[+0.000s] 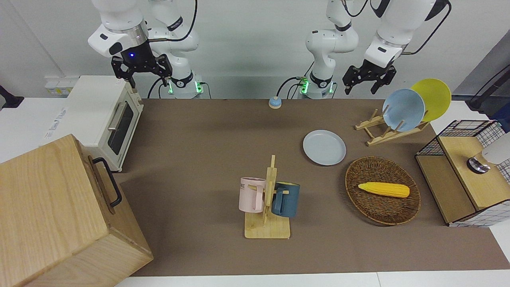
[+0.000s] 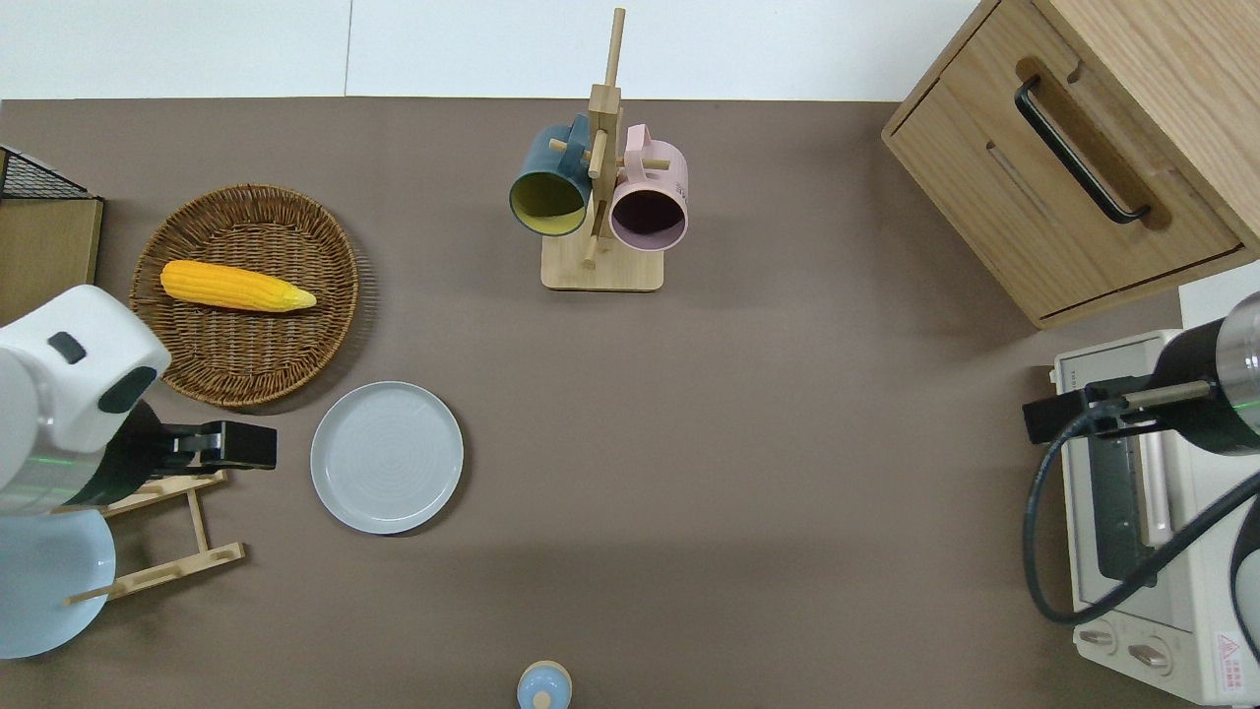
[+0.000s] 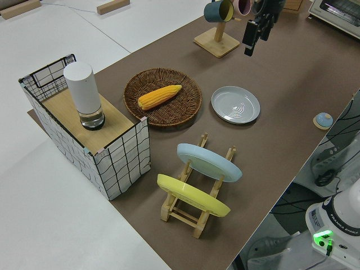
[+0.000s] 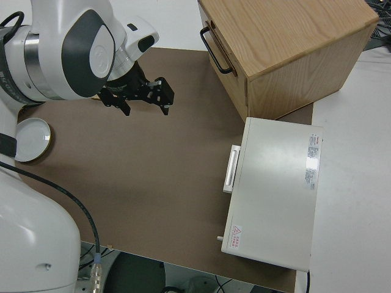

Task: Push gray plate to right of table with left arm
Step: 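Lower the left gripper against the gray plate's rim nearest the basket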

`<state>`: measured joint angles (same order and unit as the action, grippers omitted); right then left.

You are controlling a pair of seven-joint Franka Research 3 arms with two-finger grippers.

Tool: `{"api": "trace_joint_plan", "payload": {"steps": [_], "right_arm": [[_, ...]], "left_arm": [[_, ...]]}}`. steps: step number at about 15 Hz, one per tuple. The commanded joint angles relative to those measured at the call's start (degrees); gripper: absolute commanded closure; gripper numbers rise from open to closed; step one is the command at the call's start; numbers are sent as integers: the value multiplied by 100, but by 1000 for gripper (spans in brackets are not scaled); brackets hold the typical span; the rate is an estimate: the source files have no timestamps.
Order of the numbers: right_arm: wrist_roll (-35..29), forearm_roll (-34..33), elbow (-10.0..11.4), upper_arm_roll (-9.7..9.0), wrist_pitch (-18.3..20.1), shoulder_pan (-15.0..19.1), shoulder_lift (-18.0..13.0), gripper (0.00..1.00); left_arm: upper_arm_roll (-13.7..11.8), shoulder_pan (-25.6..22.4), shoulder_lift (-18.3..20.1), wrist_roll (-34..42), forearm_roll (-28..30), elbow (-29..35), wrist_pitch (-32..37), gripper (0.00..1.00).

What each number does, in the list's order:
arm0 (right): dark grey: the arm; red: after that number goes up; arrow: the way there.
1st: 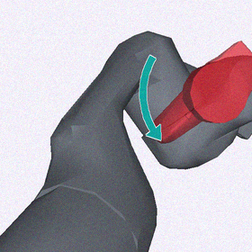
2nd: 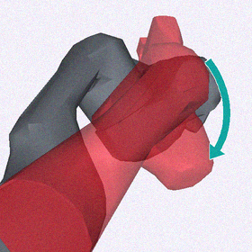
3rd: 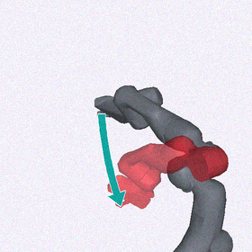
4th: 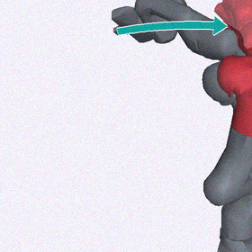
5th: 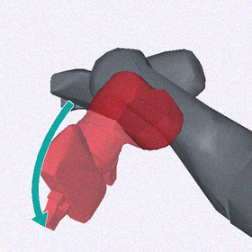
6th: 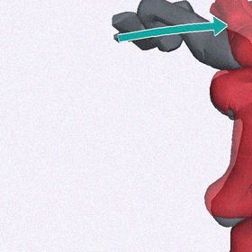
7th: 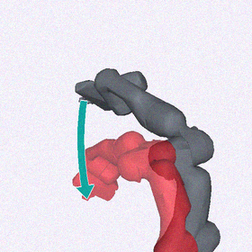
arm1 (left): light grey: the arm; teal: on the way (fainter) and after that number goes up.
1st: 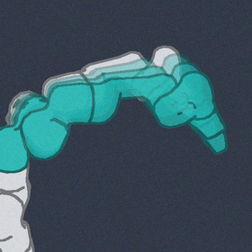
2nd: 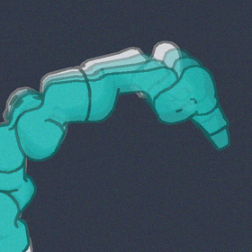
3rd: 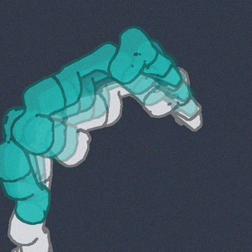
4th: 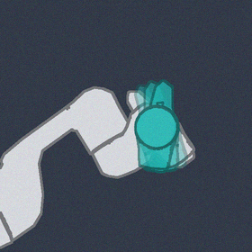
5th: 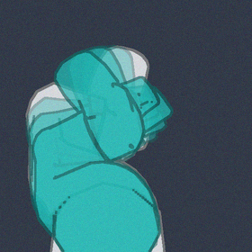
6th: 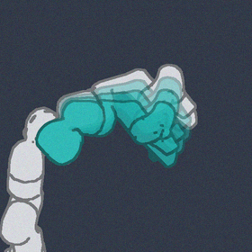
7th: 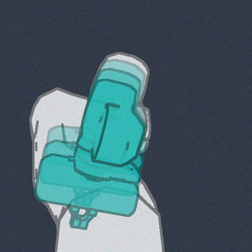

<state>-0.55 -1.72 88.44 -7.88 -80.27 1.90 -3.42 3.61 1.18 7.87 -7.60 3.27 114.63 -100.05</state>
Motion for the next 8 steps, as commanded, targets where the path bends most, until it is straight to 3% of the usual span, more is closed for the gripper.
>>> {"api": "trace_joint_plan", "payload": {"steps": [1,8], "right_arm": [[46,-48,-2,-109,82,135,-53,5],[46,-48,-2,-109,82,135,-53,5]], "left_arm": [[17,-82,-75,40,-20,585,-627,17],[17,-91,-689,31,-2,1131,-1647,17]]}}
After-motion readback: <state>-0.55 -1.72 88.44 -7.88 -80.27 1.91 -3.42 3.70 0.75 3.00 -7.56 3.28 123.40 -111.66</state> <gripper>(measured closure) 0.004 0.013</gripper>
